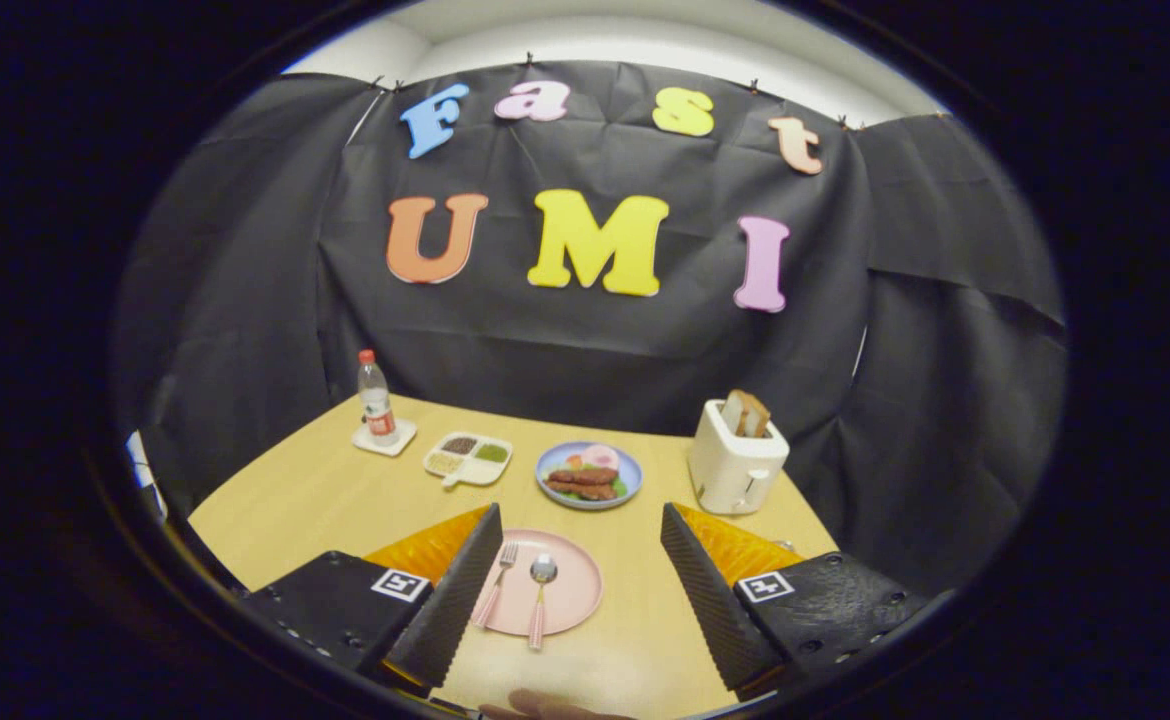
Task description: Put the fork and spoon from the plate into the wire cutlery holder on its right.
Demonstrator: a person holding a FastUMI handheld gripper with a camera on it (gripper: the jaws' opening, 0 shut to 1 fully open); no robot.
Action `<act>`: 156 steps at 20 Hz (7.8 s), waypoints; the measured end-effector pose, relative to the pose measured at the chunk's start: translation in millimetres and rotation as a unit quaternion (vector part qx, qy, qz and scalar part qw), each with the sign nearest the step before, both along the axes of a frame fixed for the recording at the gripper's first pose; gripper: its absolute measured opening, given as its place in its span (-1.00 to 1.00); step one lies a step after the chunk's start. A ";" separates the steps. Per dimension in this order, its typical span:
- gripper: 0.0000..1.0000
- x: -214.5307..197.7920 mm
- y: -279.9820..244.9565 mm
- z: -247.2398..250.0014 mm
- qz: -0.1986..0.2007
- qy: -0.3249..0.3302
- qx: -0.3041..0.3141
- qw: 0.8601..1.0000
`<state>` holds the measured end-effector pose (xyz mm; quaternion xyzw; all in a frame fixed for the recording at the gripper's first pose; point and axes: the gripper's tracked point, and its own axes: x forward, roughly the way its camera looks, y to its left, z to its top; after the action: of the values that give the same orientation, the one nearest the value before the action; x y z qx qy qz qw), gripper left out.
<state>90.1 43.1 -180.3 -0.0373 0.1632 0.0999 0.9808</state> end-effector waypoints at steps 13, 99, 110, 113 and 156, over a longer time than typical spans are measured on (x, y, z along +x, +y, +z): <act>0.84 53.3 29.8 -181.7 0.006 0.210 -0.014 0.978; -0.62 105.4 -238.7 -136.7 -0.074 0.524 -0.043 0.847; 0.60 103.4 -171.7 -82.2 -0.084 0.371 0.012 0.925; 0.93 102.7 -147.6 -78.2 -0.079 0.329 0.021 0.941; -0.90 58.7 94.4 -235.2 -0.028 0.352 -0.017 0.936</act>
<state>148.8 137.6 -415.5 -0.0120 0.5004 0.0766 0.8623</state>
